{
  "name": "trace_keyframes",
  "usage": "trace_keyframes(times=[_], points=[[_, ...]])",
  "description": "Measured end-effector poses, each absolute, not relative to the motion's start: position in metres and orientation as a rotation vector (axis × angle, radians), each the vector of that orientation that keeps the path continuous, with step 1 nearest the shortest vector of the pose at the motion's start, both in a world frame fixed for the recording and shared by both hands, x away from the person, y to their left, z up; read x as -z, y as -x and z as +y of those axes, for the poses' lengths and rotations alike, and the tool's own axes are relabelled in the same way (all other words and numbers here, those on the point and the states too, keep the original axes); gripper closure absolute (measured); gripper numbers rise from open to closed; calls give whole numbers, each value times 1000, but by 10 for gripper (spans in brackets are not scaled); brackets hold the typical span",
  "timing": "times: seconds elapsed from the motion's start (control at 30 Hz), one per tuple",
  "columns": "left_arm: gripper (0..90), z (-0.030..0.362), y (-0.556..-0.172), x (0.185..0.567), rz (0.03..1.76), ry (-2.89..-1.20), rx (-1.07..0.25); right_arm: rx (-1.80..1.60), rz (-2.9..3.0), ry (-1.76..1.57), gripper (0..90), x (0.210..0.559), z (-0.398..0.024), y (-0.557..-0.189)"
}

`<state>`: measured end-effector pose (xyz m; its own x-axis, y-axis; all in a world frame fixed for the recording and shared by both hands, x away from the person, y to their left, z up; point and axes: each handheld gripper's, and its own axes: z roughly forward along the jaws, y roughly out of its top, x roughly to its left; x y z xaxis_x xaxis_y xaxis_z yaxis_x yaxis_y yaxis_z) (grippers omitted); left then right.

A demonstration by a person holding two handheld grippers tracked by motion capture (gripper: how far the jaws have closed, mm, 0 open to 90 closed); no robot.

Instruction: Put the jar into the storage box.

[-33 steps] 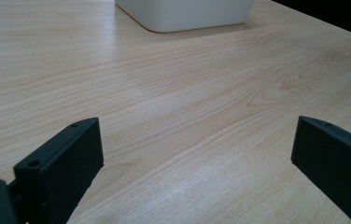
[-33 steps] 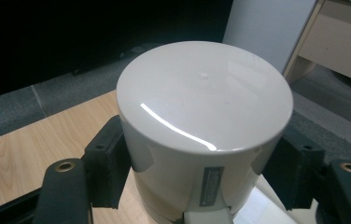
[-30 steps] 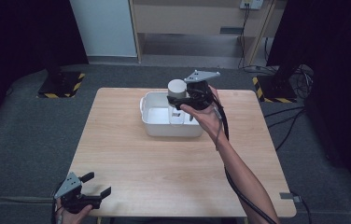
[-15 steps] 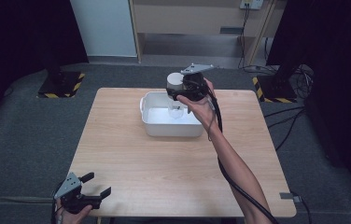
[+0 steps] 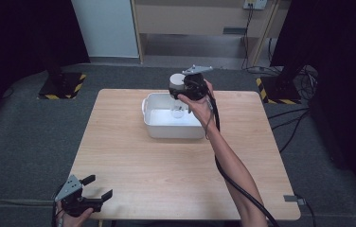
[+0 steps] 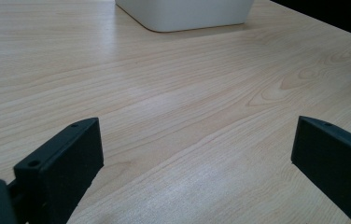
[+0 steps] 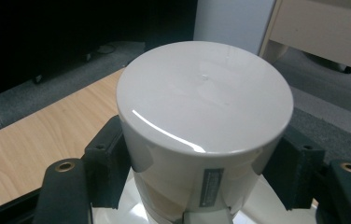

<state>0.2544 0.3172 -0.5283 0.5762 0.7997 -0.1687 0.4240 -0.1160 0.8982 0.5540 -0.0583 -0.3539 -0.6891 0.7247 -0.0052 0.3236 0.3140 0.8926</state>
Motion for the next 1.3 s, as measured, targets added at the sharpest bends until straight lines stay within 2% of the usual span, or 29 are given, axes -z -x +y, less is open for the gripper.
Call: trace_keyframes(times=[0.5, 0.83, 1.3], points=[[9, 317, -254, 528, 1013, -1742, -439, -1280, 2189, -983, 317, 402, -60, -574], [9, 317, -254, 528, 1013, -1744, -441, -1267, 2197, -1006, 317, 420, -61, -578], [9, 317, -253, 528, 1014, -1747, -440, -1269, 2201, -1002, 316, 427, -60, -577]])
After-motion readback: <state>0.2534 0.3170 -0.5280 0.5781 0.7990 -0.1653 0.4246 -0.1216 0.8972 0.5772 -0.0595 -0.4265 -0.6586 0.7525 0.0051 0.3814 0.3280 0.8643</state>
